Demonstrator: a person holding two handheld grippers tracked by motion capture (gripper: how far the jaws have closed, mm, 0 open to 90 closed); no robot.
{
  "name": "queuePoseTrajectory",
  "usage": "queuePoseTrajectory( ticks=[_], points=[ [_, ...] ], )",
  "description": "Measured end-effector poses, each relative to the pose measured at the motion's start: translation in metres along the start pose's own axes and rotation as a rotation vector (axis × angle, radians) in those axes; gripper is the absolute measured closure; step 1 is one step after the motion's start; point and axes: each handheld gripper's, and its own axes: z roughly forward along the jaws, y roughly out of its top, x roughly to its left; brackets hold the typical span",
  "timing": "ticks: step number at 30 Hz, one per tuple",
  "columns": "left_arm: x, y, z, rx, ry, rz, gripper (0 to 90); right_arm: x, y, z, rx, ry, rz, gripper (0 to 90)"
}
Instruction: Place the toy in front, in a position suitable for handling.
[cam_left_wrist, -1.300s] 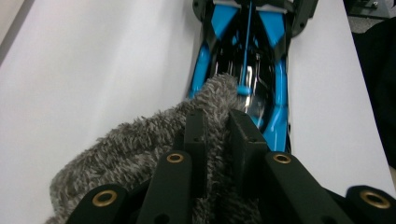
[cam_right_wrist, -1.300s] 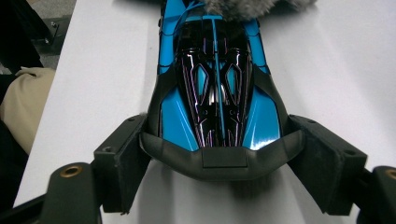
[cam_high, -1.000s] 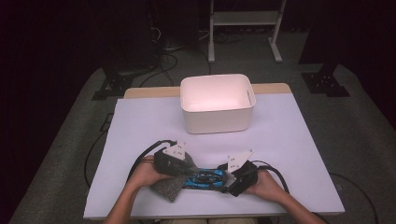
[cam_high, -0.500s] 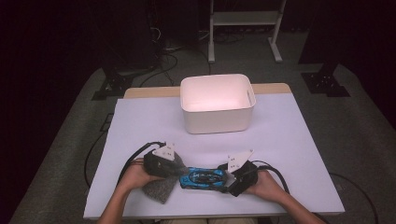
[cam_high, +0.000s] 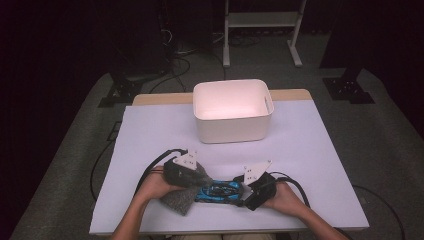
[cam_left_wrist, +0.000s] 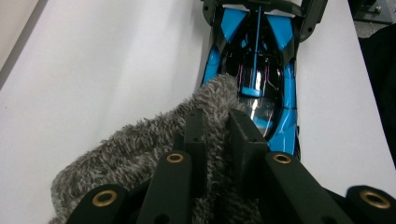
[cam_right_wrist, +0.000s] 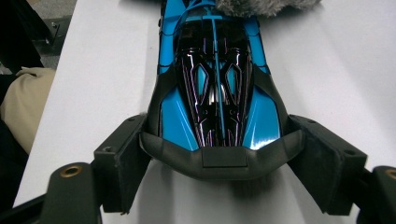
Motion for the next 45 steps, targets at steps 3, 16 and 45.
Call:
queuePoseTrajectory(
  ticks=[3, 16, 45],
  points=[
    [0.001, 0.002, 0.001, -0.007, -0.002, -0.003, 78.4, 0.0, 0.0, 0.0, -0.001, 0.001, 0.002, 23.0],
    [-0.005, -0.015, -0.007, 0.016, 0.006, -0.018, 78.4, 0.0, 0.0, 0.0, 0.0, -0.001, -0.004, 23.0],
    [-0.025, 0.021, 0.012, -0.022, -0.092, 0.093, 78.4, 0.0, 0.0, 0.001, -0.005, 0.0, 0.002, 23.0]
  ],
)
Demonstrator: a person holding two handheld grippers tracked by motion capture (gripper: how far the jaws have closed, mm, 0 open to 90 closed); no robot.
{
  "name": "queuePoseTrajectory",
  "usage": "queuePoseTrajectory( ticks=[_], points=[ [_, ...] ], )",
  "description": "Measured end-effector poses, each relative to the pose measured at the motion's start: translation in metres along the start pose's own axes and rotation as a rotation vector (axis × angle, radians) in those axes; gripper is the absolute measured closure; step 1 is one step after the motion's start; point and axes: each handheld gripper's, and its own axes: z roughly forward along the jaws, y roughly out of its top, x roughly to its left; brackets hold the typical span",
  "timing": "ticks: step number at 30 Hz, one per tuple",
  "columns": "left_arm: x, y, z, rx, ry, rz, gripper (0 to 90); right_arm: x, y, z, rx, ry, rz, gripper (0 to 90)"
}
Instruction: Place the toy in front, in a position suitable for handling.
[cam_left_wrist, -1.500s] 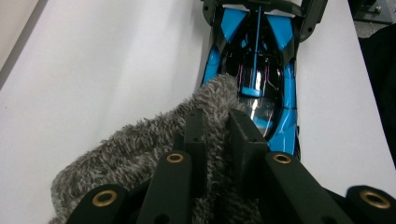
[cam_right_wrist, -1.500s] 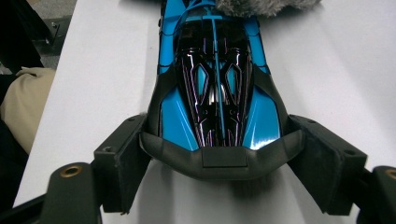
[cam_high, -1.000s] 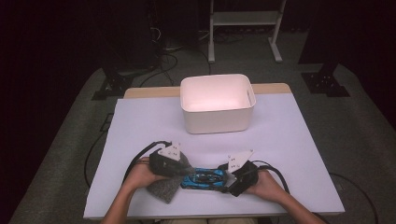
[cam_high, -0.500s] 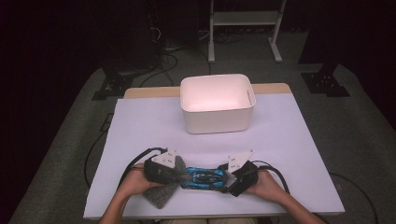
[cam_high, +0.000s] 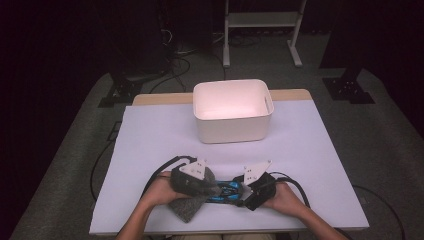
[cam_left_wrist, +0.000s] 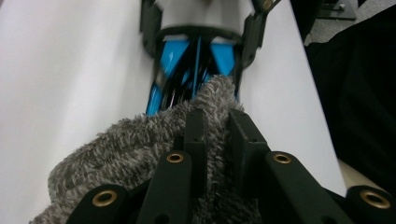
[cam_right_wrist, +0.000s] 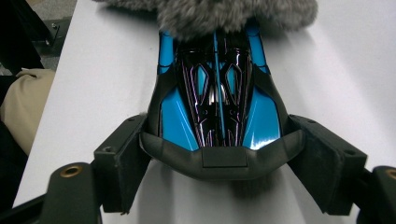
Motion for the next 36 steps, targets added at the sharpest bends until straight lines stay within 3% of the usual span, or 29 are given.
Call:
queuePoseTrajectory(
  ticks=[7, 14, 20, 25, 36],
  points=[
    [0.002, 0.028, 0.019, 0.001, -0.037, 0.051, 78.4, 0.0, 0.0, 0.0, 0.0, -0.001, -0.004, 23.0],
    [0.006, 0.055, 0.046, 0.058, -0.071, 0.103, 78.4, 0.001, 0.0, 0.0, 0.002, -0.001, 0.008, 23.0],
    [0.011, 0.059, 0.051, 0.048, -0.078, 0.087, 78.5, 0.0, 0.0, 0.0, -0.001, 0.001, 0.01, 23.0],
    [0.016, 0.058, 0.049, 0.049, -0.056, 0.079, 78.6, 0.001, 0.0, 0.0, -0.001, 0.0, 0.01, 23.0],
    [0.019, 0.041, 0.029, 0.057, -0.012, 0.047, 78.5, 0.0, 0.0, 0.0, -0.002, -0.001, 0.0, 23.0]
  ],
)
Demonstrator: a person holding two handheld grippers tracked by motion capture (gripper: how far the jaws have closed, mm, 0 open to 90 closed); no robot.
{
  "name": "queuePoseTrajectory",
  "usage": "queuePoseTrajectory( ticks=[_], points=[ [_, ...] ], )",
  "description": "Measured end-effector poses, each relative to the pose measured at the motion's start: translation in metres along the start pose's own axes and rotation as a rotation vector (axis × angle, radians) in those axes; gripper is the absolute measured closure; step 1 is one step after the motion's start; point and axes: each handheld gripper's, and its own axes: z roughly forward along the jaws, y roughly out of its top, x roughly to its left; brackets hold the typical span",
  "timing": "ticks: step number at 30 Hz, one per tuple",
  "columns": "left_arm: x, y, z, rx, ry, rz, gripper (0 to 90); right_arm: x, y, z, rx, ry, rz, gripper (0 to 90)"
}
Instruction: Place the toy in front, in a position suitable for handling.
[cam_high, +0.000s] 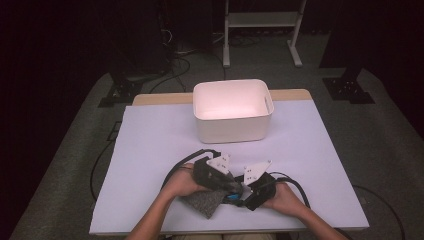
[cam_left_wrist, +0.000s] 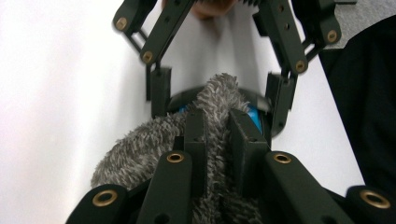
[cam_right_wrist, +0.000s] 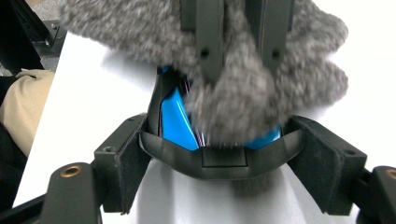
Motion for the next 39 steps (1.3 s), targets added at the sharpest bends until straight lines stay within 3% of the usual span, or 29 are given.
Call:
queuePoseTrajectory(
  ticks=[6, 18, 31, 39],
  points=[
    [0.0, -0.021, -0.02, 0.005, 0.05, -0.044, 78.4, 0.0, 0.0, 0.0, 0.001, 0.0, 0.0, 23.0],
    [-0.006, -0.063, -0.041, -0.001, 0.073, -0.139, 78.2, 0.0, -0.001, -0.001, 0.001, -0.001, -0.004, 23.0],
    [-0.014, -0.088, -0.051, -0.015, 0.088, -0.187, 78.2, 0.0, -0.001, -0.001, 0.003, -0.003, -0.005, 23.0],
    [-0.023, -0.095, -0.054, -0.02, 0.068, -0.182, 78.2, 0.0, -0.001, -0.002, 0.004, -0.003, -0.006, 23.0]
  ],
)
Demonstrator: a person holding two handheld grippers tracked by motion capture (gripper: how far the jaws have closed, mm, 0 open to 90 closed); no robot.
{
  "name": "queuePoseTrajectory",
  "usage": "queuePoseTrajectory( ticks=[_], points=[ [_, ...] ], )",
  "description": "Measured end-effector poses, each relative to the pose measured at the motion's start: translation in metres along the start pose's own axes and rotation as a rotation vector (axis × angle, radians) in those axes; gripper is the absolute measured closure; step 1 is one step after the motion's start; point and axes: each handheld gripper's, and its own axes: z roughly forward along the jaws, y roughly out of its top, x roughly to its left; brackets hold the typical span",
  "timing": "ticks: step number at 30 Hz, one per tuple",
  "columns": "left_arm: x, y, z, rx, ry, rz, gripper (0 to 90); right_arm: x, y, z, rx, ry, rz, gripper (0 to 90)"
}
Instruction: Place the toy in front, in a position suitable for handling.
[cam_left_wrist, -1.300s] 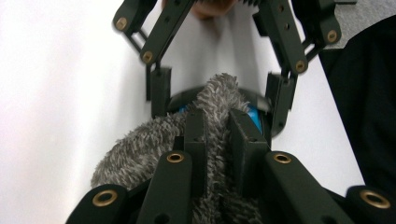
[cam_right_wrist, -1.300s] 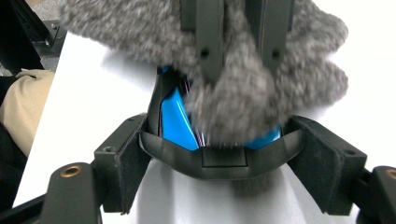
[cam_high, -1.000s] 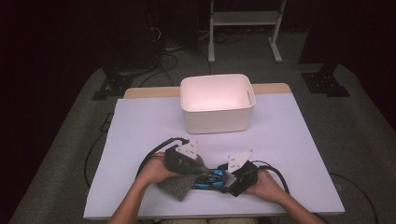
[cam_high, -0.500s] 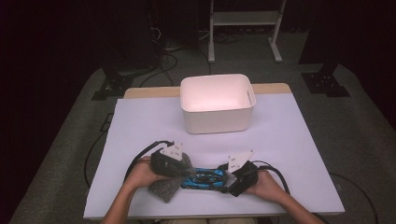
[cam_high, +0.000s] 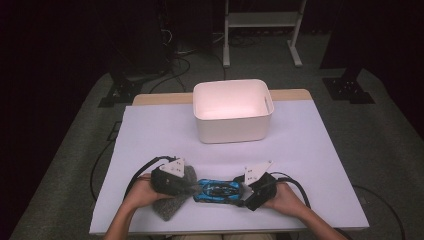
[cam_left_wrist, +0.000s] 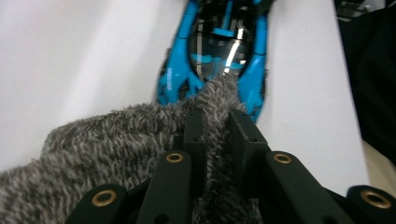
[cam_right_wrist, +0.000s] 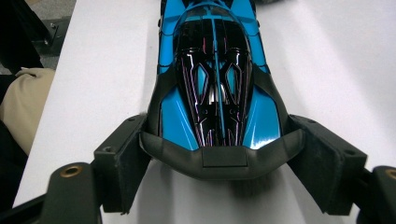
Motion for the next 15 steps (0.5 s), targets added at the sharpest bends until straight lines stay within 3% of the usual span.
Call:
queuePoseTrajectory(
  ticks=[8, 15],
  points=[
    [-0.01, 0.013, 0.007, -0.017, -0.04, 0.053, 78.1, 0.0, 0.0, 0.0, -0.001, -0.001, 0.0, 23.0],
    [-0.014, 0.039, 0.023, -0.012, -0.079, 0.109, 78.1, 0.0, 0.0, 0.001, -0.003, -0.002, -0.001, 23.0]
  ],
)
